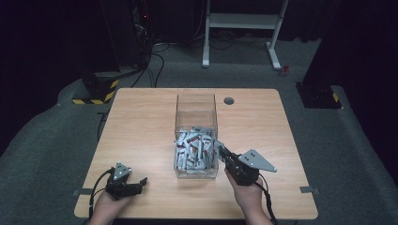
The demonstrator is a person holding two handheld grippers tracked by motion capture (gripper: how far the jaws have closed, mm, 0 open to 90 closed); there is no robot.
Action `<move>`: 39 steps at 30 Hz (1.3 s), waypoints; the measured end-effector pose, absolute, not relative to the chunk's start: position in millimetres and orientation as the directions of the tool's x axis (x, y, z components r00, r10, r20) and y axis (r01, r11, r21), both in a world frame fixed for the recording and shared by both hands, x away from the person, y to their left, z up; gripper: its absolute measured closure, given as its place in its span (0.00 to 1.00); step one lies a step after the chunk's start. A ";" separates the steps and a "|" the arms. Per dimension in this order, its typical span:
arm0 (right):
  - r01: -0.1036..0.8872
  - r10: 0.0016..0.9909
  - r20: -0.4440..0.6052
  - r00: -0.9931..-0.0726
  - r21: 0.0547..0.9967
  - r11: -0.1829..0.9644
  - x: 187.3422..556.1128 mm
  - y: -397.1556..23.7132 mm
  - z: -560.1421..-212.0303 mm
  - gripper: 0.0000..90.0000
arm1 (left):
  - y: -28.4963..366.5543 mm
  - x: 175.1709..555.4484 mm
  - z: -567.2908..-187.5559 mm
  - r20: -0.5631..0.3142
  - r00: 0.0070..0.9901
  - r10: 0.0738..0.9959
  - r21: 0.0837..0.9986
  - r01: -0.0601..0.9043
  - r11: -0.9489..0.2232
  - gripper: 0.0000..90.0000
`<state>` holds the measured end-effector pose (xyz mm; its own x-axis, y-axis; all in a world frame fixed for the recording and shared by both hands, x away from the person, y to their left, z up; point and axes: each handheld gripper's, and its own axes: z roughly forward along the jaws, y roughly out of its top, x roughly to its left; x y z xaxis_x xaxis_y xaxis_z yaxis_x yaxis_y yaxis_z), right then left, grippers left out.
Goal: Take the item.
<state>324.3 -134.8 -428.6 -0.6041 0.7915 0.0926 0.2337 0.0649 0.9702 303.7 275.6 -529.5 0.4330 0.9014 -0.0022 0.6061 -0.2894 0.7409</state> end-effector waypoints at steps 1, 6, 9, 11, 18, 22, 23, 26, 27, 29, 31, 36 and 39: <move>0.229 0.792 0.087 -0.604 0.971 0.068 324.0 -135.4 -427.9 0.99 | 275.6 303.7 -529.5 -0.002 0.433 0.901 0.741 0.606 -0.289 0.20; 0.219 0.792 0.083 -0.604 0.973 0.065 323.0 -137.8 -425.3 0.99 | 275.6 303.7 -529.5 -0.002 0.433 0.901 0.741 0.606 -0.289 0.20; 0.215 0.793 0.086 -0.603 0.975 0.058 321.9 -139.8 -422.9 0.99 | 275.6 303.7 -529.5 -0.002 0.433 0.901 0.741 0.606 -0.290 0.20; 0.206 0.792 0.078 -0.605 0.977 0.061 321.1 -142.1 -420.7 0.99 | 275.6 303.7 -529.5 -0.002 0.433 0.901 0.741 0.606 -0.289 0.20; 0.188 0.806 0.068 -0.588 0.981 0.054 319.4 -150.0 -416.0 0.99 | 275.6 303.7 -529.5 -0.003 0.433 0.901 0.741 0.606 -0.289 0.20; 0.188 0.818 0.063 -0.572 0.981 0.056 320.0 -155.1 -414.5 0.99 | 275.7 303.7 -529.5 -0.002 0.434 0.901 0.741 0.606 -0.290 0.20; 0.186 0.819 0.063 -0.570 0.981 0.054 320.3 -156.7 -414.2 0.99 | 275.6 303.7 -529.5 -0.002 0.433 0.901 0.741 0.606 -0.290 0.20; 0.184 0.828 0.062 -0.558 0.982 0.050 320.8 -161.1 -413.6 0.99 | 275.7 303.7 -529.5 -0.002 0.434 0.901 0.741 0.606 -0.290 0.20; 0.182 0.830 0.059 -0.555 0.982 0.052 321.2 -162.6 -413.6 0.99 | 275.7 303.7 -529.5 -0.002 0.434 0.901 0.741 0.606 -0.290 0.20; 0.183 0.835 0.061 -0.546 0.982 0.048 321.8 -165.3 -413.8 0.99 | 275.7 303.7 -529.5 -0.002 0.434 0.901 0.741 0.605 -0.290 0.20; 0.184 0.841 0.060 -0.537 0.982 0.047 322.9 -168.4 -414.1 0.99 | 275.6 303.7 -529.5 -0.002 0.433 0.901 0.741 0.606 -0.289 0.20; 0.189 0.856 0.063 -0.513 0.981 0.041 325.1 -175.7 -415.1 0.99 | 275.7 303.7 -529.5 -0.003 0.434 0.901 0.741 0.606 -0.289 0.20; 0.189 0.867 0.058 -0.495 0.981 0.043 326.8 -180.5 -416.0 0.99 | 275.8 303.7 -529.5 -0.003 0.434 0.901 0.741 0.606 -0.290 0.19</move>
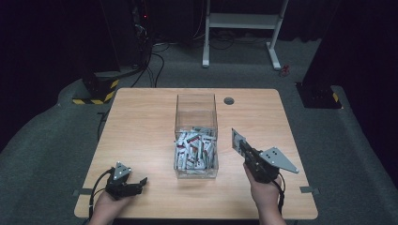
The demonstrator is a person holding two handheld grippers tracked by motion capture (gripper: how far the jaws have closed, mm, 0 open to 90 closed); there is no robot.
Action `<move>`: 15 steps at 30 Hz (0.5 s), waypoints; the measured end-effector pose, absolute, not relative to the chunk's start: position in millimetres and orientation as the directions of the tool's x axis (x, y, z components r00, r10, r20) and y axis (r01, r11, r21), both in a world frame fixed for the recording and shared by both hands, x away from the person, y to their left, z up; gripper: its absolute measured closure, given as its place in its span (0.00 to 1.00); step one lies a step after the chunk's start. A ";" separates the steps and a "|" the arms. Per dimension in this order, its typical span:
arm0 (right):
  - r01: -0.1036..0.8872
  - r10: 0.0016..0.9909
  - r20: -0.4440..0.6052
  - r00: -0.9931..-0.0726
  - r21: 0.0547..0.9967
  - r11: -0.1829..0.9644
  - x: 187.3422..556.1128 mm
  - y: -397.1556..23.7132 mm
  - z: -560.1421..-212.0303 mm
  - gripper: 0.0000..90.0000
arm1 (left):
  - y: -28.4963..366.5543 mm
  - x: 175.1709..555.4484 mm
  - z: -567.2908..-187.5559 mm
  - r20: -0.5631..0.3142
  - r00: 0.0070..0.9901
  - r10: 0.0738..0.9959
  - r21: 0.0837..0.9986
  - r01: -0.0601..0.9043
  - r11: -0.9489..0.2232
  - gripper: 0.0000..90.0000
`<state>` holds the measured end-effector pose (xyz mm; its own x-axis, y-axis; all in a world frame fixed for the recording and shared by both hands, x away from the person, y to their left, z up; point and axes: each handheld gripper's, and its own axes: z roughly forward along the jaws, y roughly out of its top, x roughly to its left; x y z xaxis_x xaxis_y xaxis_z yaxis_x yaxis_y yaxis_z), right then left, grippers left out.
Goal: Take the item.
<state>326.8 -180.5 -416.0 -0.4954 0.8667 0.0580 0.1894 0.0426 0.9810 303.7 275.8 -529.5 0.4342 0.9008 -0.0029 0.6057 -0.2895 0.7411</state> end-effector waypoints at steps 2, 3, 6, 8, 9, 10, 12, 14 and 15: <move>0.190 0.874 0.057 -0.483 0.981 0.042 328.2 -183.7 -416.6 0.99 | 275.9 303.7 -529.5 -0.004 0.435 0.901 0.741 0.606 -0.289 0.19; 0.191 0.877 0.057 -0.478 0.981 0.040 328.8 -185.1 -416.9 0.99 | 275.9 303.7 -529.5 -0.004 0.435 0.900 0.741 0.606 -0.290 0.19; 0.193 0.881 0.058 -0.469 0.980 0.038 330.2 -189.5 -417.1 0.99 | 275.8 303.7 -529.5 -0.002 0.436 0.900 0.741 0.605 -0.292 0.19; 0.191 0.885 0.058 -0.462 0.981 0.035 330.3 -191.3 -416.4 0.99 | 275.8 303.7 -529.5 -0.002 0.436 0.900 0.741 0.605 -0.292 0.19; 0.189 0.888 0.054 -0.458 0.981 0.038 330.5 -192.5 -415.7 0.99 | 275.8 303.7 -529.5 -0.002 0.436 0.900 0.741 0.605 -0.292 0.19; 0.188 0.891 0.049 -0.452 0.981 0.041 330.8 -193.6 -415.1 0.99 | 275.8 303.6 -529.5 -0.002 0.436 0.900 0.741 0.605 -0.292 0.19; 0.190 0.896 0.051 -0.441 0.981 0.037 332.7 -196.3 -415.0 0.99 | 275.7 303.5 -529.5 -0.002 0.435 0.900 0.740 0.606 -0.291 0.19; 0.204 0.897 0.067 -0.436 0.979 0.026 334.9 -197.5 -416.5 0.99 | 275.7 303.5 -529.5 -0.001 0.435 0.901 0.741 0.605 -0.292 0.19; 0.208 0.898 0.068 -0.435 0.978 0.027 335.9 -197.3 -417.3 0.99 | 275.7 303.6 -529.5 -0.001 0.435 0.900 0.741 0.605 -0.292 0.19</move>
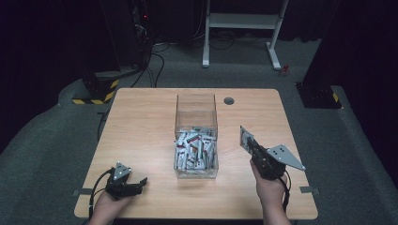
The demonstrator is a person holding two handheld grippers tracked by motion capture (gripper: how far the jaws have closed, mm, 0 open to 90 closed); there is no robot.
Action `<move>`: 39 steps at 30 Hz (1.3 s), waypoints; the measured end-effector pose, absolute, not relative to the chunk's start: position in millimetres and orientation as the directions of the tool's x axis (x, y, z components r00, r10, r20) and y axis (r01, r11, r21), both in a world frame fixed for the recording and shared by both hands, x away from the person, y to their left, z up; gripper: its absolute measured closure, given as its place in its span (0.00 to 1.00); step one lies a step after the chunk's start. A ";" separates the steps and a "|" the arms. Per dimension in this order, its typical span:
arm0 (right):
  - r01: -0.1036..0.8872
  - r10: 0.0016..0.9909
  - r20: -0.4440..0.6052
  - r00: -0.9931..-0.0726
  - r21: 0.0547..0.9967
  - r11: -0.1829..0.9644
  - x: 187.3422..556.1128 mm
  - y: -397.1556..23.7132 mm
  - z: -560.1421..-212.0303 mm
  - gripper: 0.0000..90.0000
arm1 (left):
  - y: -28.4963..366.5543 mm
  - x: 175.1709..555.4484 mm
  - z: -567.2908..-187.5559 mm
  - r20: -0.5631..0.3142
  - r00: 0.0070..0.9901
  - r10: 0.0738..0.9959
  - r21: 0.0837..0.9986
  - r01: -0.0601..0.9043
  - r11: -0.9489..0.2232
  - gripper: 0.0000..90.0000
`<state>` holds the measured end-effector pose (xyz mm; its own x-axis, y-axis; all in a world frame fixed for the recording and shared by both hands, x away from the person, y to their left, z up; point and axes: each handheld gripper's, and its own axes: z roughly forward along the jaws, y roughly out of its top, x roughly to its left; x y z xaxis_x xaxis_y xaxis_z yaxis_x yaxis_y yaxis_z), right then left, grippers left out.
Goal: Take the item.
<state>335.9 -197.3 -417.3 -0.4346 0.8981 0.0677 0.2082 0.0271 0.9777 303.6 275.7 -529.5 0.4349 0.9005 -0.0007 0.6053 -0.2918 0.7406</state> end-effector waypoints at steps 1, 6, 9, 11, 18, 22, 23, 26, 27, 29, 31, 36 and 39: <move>0.213 0.899 0.067 -0.434 0.976 0.030 337.5 -196.8 -418.6 0.99 | 275.7 303.5 -529.5 -0.001 0.435 0.901 0.741 0.605 -0.292 0.19; 0.234 0.912 0.047 -0.407 0.971 0.055 350.5 -197.6 -423.8 0.99 | 275.7 303.4 -529.4 -0.001 0.438 0.899 0.739 0.606 -0.294 0.19; 0.247 0.921 0.031 -0.389 0.966 0.072 360.7 -198.5 -425.6 0.99 | 275.7 303.3 -529.4 -0.002 0.443 0.897 0.739 0.605 -0.297 0.19; 0.258 0.924 0.024 -0.381 0.963 0.082 367.6 -198.6 -427.4 0.99 | 275.7 303.4 -529.4 -0.004 0.446 0.895 0.739 0.604 -0.298 0.19; 0.303 0.930 -0.015 -0.368 0.943 0.135 389.2 -190.3 -438.4 0.99 | 275.3 303.1 -529.5 -0.003 0.455 0.890 0.740 0.600 -0.305 0.19; 0.314 0.931 -0.026 -0.364 0.938 0.149 397.3 -186.1 -441.9 0.99 | 275.4 303.2 -529.5 -0.002 0.458 0.889 0.740 0.599 -0.307 0.19; 0.325 0.934 -0.025 -0.357 0.934 0.149 403.8 -184.5 -444.7 0.99 | 275.4 303.2 -529.5 -0.001 0.459 0.888 0.740 0.598 -0.308 0.19; 0.345 0.938 -0.023 -0.347 0.927 0.151 411.8 -183.3 -449.5 0.99 | 275.5 303.2 -529.4 0.001 0.461 0.888 0.739 0.597 -0.311 0.19; 0.354 0.940 -0.019 -0.342 0.923 0.148 414.6 -183.3 -451.7 0.99 | 275.4 303.1 -529.5 -0.001 0.460 0.888 0.739 0.598 -0.309 0.19; 0.369 0.941 -0.015 -0.338 0.918 0.148 419.4 -183.2 -456.1 0.99 | 275.3 303.0 -529.5 -0.001 0.461 0.887 0.740 0.597 -0.310 0.19; 0.384 0.940 -0.006 -0.340 0.912 0.145 423.0 -182.9 -459.8 0.99 | 275.3 302.9 -529.5 -0.001 0.461 0.887 0.739 0.598 -0.310 0.19; 0.410 0.939 0.020 -0.343 0.903 0.131 426.9 -180.9 -467.3 0.99 | 275.3 303.0 -529.5 -0.001 0.462 0.887 0.739 0.598 -0.310 0.19; 0.420 0.937 0.024 -0.350 0.898 0.134 428.5 -178.2 -471.8 0.99 | 275.4 303.1 -529.4 0.001 0.462 0.887 0.739 0.597 -0.312 0.19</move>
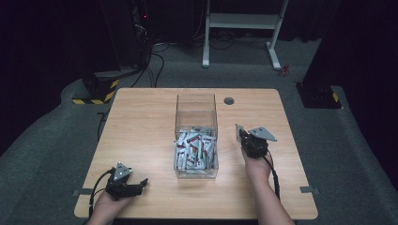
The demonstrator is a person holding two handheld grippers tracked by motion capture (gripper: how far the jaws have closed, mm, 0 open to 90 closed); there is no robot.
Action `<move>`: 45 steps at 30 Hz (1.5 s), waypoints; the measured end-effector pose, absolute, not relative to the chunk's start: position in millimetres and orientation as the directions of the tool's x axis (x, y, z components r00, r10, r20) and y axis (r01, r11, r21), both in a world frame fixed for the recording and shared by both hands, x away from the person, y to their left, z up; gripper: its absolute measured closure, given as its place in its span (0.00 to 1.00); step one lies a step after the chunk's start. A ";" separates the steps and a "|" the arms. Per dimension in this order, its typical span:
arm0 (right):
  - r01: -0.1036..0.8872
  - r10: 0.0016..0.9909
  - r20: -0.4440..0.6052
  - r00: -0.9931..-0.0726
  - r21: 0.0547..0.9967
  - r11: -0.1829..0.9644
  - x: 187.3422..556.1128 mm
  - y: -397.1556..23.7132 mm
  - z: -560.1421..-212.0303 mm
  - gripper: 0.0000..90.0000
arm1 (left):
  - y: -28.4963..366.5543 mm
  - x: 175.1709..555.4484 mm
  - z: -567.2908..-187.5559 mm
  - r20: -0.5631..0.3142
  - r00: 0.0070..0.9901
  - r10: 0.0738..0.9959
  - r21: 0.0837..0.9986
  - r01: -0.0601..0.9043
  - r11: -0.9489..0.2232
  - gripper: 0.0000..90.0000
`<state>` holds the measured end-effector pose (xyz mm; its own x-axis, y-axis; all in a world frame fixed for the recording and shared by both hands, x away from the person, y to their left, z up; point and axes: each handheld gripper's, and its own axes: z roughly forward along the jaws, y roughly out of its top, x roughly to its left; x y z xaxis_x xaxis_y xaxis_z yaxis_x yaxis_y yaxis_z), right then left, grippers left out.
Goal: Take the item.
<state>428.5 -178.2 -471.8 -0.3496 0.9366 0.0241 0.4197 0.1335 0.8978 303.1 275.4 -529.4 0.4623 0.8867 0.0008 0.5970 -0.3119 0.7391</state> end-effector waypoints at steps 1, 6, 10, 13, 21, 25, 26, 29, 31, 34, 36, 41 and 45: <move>0.424 0.936 0.026 -0.352 0.895 0.135 428.8 -177.4 -472.9 0.99 | 275.3 303.0 -529.4 -0.001 0.462 0.887 0.739 0.598 -0.311 0.19; 0.440 0.932 0.038 -0.360 0.888 0.134 430.6 -174.9 -478.2 0.99 | 275.4 303.3 -529.4 0.002 0.463 0.886 0.739 0.597 -0.313 0.19; 0.453 0.935 0.046 -0.351 0.883 0.126 431.3 -176.2 -481.7 0.99 | 275.4 303.3 -529.4 0.001 0.463 0.886 0.739 0.597 -0.313 0.19; 0.458 0.940 0.043 -0.339 0.880 0.125 431.7 -181.7 -485.5 0.99 | 275.3 303.2 -529.4 -0.001 0.462 0.887 0.739 0.598 -0.311 0.19; 0.481 0.951 0.025 -0.309 0.867 0.134 432.8 -191.8 -487.1 0.96 | 275.4 303.4 -529.4 0.001 0.464 0.886 0.739 0.597 -0.314 0.19; 0.490 0.954 0.010 -0.300 0.860 0.145 432.9 -198.6 -488.9 0.95 | 275.4 303.4 -529.3 0.001 0.464 0.886 0.738 0.597 -0.314 0.19; 0.492 0.955 0.006 -0.295 0.858 0.147 432.7 -200.3 -489.8 0.94 | 275.4 303.4 -529.4 0.001 0.464 0.886 0.739 0.597 -0.314 0.19; 0.499 0.958 -0.002 -0.287 0.853 0.151 432.1 -203.9 -492.3 0.94 | 275.4 303.4 -529.4 0.001 0.464 0.886 0.739 0.597 -0.314 0.19; 0.512 0.962 -0.006 -0.272 0.846 0.150 431.2 -210.8 -497.9 0.93 | 275.4 303.4 -529.4 0.002 0.464 0.886 0.739 0.597 -0.314 0.19; 0.528 0.967 -0.004 -0.256 0.837 0.143 430.6 -216.5 -502.3 0.93 | 275.4 303.4 -529.4 0.001 0.464 0.886 0.739 0.597 -0.314 0.19; 0.531 0.968 -0.007 -0.250 0.835 0.144 430.5 -220.2 -504.8 0.92 | 275.4 303.4 -529.4 0.002 0.464 0.886 0.739 0.597 -0.314 0.19; 0.537 0.971 -0.014 -0.239 0.831 0.144 430.0 -224.7 -507.7 0.89 | 275.4 303.4 -529.4 0.002 0.464 0.886 0.739 0.597 -0.314 0.19; 0.537 0.969 -0.013 -0.245 0.831 0.147 429.6 -225.8 -505.5 0.85 | 275.4 303.4 -529.4 0.003 0.464 0.886 0.739 0.596 -0.314 0.19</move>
